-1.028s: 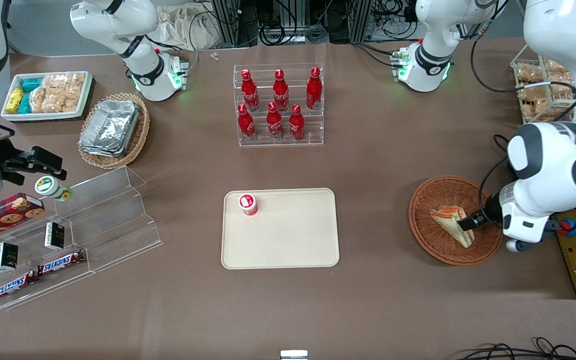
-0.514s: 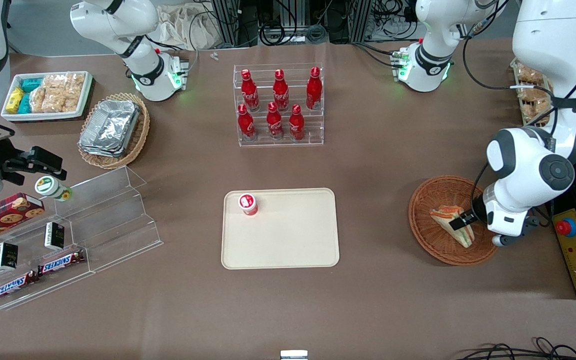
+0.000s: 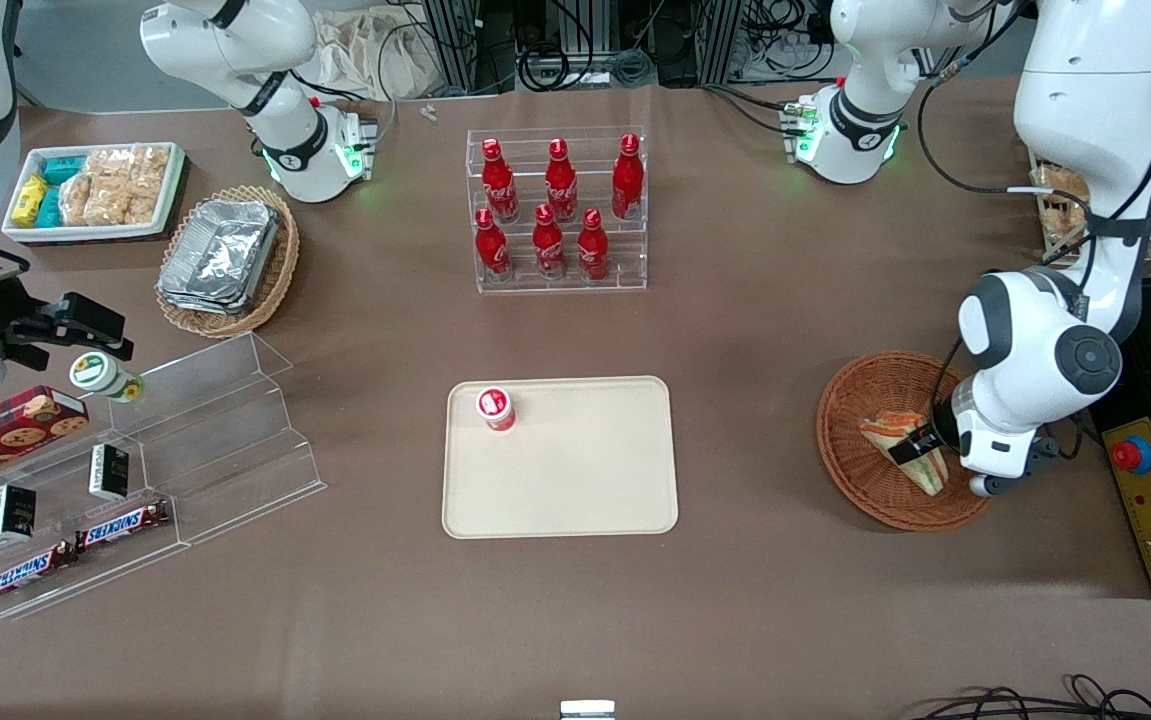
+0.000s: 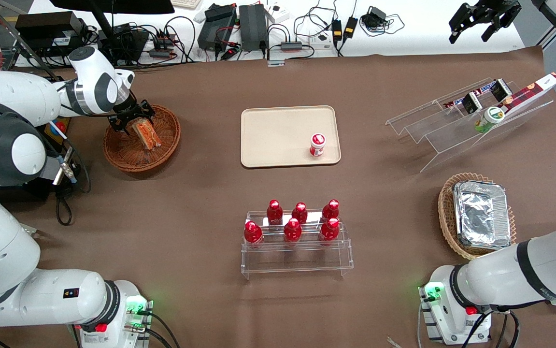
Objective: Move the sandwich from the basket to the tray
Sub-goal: 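Lower the left gripper and close it on the sandwich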
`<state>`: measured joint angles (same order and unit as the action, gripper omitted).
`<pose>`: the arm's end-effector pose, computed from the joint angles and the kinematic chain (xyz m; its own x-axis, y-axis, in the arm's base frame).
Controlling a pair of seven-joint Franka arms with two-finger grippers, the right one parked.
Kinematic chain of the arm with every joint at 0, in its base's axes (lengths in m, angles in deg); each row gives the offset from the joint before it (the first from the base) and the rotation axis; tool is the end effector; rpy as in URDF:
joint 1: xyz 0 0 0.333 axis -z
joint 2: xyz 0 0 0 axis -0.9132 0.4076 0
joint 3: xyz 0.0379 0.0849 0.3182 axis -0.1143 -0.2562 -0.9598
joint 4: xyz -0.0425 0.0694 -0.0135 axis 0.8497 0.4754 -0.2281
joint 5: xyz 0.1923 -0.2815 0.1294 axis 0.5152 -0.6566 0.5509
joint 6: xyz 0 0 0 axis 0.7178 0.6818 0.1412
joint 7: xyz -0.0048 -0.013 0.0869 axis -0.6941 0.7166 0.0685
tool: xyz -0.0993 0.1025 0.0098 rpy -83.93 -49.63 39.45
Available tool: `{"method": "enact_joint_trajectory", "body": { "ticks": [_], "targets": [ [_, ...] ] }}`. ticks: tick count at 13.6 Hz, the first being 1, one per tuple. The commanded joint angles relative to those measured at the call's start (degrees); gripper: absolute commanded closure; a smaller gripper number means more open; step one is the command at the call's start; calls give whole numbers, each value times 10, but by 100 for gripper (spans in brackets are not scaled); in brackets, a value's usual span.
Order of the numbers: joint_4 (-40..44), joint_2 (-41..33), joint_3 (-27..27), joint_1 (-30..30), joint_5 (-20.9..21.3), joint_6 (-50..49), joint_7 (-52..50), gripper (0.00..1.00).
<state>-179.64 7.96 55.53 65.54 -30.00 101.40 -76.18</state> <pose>0.5970 -0.0093 0.2469 0.8615 0.5073 -0.0215 0.5077 -0.8598 0.0552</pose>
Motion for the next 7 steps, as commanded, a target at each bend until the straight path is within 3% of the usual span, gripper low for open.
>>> {"method": "enact_joint_trajectory", "body": {
  "ticks": [1, 5, 7],
  "targets": [
    [-4, -1, 0, 3, 0, 13, -26, 14],
    [3, -1, 0, 7, 0, 9, -52, 69],
    [13, -10, 0, 7, 0, -7, -54, 86]
  ]
}}
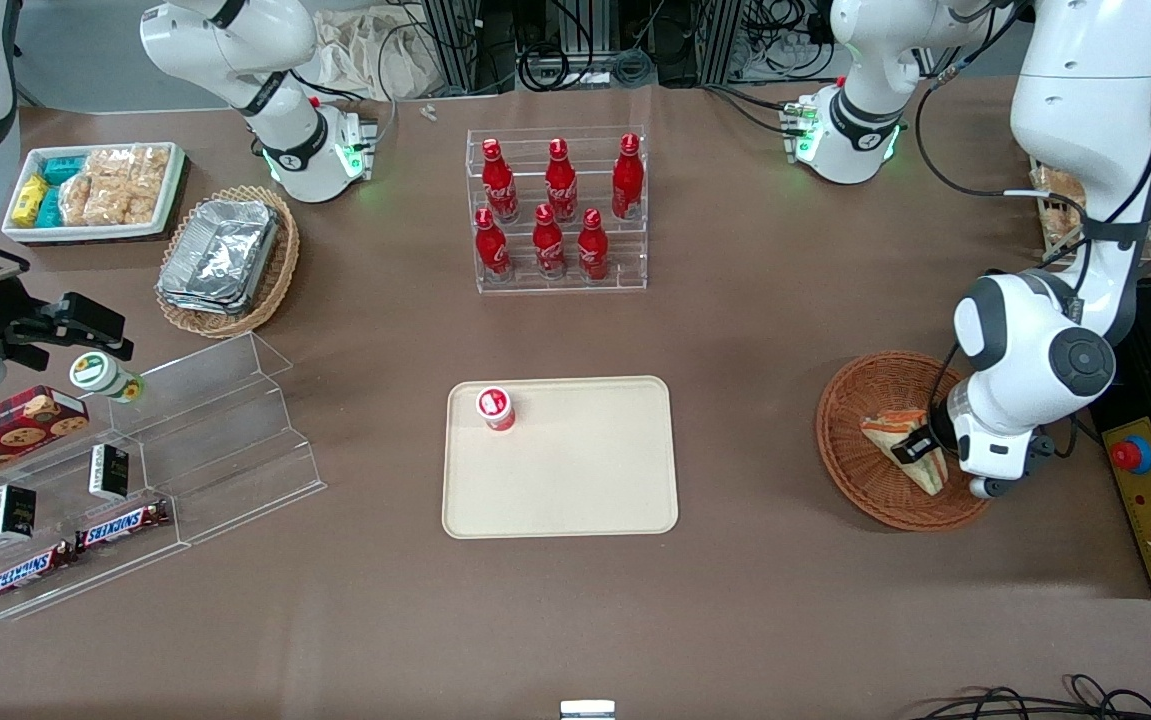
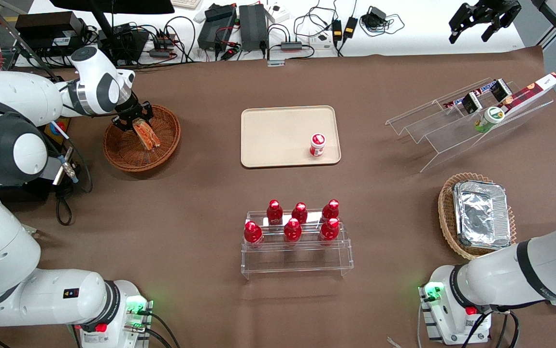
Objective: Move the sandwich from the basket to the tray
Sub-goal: 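Lower the left gripper and close it on the sandwich, then lift the sandwich and carry it with the left gripper over the tray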
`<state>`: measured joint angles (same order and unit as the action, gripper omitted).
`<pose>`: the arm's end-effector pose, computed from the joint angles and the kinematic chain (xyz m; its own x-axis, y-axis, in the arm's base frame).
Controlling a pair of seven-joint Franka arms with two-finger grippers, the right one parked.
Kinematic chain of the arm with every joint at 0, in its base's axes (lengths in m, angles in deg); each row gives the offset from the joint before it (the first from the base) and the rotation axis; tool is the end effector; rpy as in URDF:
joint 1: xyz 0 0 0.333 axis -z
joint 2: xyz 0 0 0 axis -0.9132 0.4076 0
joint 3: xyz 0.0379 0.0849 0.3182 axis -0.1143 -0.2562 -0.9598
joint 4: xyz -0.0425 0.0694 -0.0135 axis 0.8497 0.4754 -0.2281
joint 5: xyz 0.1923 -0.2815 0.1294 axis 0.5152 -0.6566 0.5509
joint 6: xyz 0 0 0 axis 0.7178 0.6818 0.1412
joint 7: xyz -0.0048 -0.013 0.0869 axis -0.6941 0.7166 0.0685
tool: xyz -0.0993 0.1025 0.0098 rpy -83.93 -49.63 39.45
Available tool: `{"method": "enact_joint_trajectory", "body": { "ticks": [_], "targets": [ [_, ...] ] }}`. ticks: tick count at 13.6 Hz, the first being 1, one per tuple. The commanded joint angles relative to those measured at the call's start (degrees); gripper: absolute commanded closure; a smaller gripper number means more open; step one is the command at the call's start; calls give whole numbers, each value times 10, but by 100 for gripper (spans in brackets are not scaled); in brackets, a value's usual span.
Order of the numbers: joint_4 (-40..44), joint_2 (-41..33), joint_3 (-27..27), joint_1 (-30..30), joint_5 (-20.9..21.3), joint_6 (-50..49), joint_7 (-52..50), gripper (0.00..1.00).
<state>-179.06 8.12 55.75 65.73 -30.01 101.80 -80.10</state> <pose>0.6012 -0.0134 0.2498 0.8285 0.5598 -0.0143 0.5595 -0.8265 0.0629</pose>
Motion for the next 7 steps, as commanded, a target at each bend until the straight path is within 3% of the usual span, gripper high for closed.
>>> {"method": "enact_joint_trajectory", "body": {
  "ticks": [1, 2, 7],
  "targets": [
    [16, -24, -2, 5, 0, -45, -17, 94],
    [28, -37, -2, 5, 0, -89, -19, 99],
    [179, -74, 0, 6, 0, -358, -14, 100]
  ]
}}
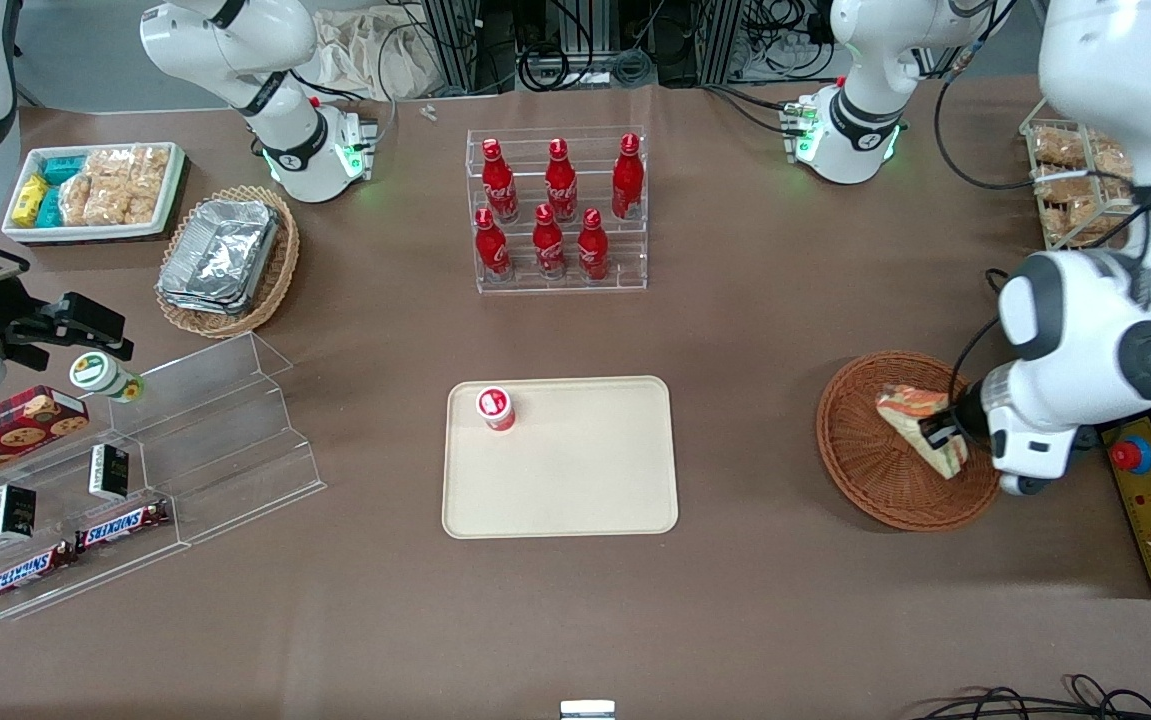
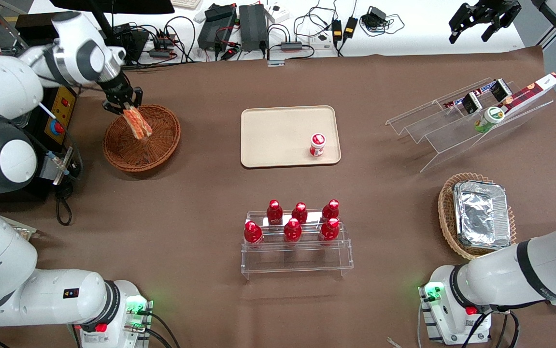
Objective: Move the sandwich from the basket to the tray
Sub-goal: 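Lift the sandwich and carry it with the left gripper over the tray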
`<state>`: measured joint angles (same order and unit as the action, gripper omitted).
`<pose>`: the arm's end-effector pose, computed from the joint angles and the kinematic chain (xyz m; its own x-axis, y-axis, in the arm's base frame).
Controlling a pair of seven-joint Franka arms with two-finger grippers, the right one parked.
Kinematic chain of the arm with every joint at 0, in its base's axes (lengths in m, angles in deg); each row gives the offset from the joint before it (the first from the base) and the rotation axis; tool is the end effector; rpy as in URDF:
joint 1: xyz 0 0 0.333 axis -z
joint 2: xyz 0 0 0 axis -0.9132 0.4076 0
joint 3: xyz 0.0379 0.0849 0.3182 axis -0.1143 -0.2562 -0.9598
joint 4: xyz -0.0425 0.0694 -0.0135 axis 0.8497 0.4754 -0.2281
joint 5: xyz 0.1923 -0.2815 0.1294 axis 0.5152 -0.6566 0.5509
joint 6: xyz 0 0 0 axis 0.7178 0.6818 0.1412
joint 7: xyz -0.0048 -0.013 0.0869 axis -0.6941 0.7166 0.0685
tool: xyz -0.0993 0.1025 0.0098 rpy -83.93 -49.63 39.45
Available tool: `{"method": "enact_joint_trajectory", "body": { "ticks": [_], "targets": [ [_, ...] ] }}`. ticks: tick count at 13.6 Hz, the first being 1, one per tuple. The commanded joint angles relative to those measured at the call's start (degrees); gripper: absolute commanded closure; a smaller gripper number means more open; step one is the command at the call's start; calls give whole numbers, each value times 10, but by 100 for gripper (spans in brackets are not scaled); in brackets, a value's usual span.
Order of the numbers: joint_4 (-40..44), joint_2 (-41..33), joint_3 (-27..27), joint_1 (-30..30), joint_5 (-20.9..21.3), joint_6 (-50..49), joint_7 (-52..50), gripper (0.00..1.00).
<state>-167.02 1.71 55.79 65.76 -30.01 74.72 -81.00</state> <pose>0.5990 -0.0192 0.3650 0.8250 0.5453 -0.1482 0.5506 -0.8348 -0.0068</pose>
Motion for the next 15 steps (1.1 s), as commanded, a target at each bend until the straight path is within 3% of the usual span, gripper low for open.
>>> {"method": "enact_joint_trajectory", "body": {
  "ticks": [1, 5, 8, 15],
  "targets": [
    [86, -10, 7, 6, 0, -123, -4, 100],
    [119, -18, 46, 8, 5, -164, 10, 99],
    [128, -10, 104, 24, 66, -165, 37, 100],
    [168, 39, 112, 135, 87, -134, 40, 100]
  ]
}}
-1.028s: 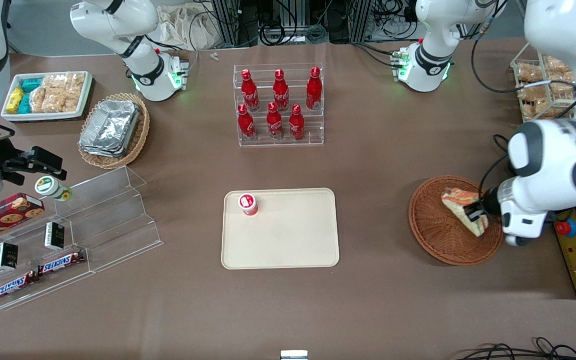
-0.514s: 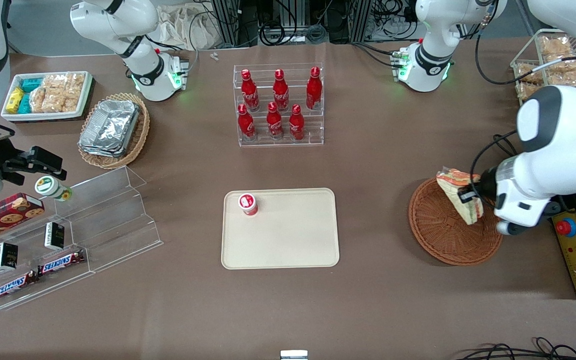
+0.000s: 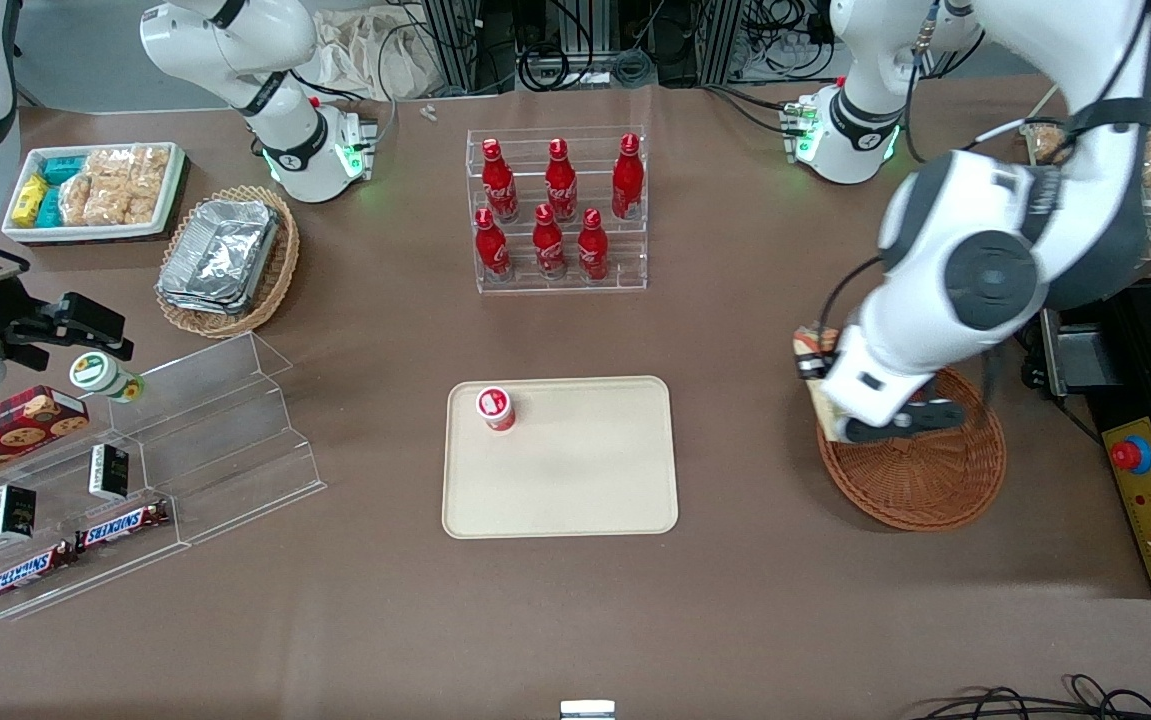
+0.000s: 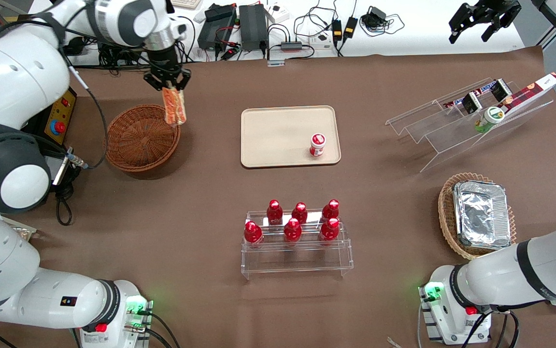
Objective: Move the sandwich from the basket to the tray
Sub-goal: 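Lift the sandwich and carry it with the left gripper over the tray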
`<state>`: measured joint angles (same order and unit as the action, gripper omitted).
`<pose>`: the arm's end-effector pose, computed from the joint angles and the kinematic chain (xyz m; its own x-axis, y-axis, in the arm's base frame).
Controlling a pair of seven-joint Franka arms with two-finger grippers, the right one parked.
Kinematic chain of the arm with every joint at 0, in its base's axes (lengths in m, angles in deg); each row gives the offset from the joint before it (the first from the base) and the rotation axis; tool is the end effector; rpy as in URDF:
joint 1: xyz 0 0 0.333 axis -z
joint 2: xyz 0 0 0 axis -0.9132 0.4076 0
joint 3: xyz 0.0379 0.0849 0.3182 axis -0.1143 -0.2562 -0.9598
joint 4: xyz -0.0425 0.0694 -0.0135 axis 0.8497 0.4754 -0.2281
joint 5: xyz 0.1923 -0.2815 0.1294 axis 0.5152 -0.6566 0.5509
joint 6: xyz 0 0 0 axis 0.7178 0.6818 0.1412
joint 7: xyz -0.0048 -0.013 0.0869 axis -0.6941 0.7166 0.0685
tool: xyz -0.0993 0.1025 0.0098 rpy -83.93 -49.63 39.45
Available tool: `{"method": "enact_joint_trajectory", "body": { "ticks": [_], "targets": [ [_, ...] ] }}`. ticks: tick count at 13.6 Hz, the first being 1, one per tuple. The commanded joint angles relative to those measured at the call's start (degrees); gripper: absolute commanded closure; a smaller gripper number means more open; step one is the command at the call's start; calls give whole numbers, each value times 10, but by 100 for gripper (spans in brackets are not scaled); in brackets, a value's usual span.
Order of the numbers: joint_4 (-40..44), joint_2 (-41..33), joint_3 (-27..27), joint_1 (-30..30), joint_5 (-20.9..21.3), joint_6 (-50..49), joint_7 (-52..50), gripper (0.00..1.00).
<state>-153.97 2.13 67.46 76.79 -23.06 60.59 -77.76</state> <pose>0.5667 -0.2286 0.4446 0.9855 0.0947 -0.1405 0.0891 -0.9950 -0.0458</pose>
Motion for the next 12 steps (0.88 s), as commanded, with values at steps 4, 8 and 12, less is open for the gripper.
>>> {"method": "enact_joint_trajectory", "body": {
  "ticks": [4, 8, 12],
  "targets": [
    [40, 76, -6, 105, 47, 70, -11, 100],
    [41, 141, -7, 151, 56, 179, -56, 100],
    [42, 188, -10, 171, 84, 223, -108, 100]
  ]
}}
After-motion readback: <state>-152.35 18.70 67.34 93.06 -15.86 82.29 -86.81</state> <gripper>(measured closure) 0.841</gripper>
